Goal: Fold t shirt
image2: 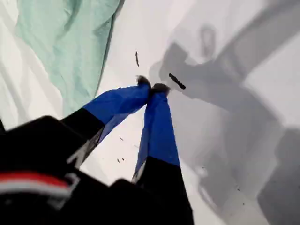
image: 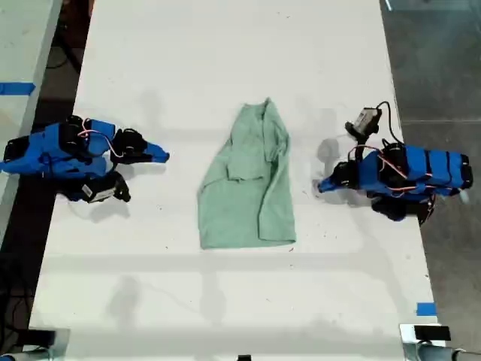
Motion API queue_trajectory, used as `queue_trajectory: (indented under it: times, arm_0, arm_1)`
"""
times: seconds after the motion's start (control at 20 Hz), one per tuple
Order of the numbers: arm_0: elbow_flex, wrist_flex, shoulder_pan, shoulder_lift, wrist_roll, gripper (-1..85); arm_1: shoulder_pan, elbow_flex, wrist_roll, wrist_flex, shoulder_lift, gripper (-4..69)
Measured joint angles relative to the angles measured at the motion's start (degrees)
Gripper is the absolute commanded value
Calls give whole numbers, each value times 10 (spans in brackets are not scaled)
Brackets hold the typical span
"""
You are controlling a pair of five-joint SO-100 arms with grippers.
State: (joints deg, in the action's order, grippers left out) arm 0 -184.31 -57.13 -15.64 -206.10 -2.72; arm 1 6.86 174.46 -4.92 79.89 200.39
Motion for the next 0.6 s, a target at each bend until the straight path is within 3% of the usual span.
queue_trajectory:
  times: [0.6]
  arm_0:
    - [0,0,2,0,5,1]
  arm_1:
    - [0,0,0,-2,0,16]
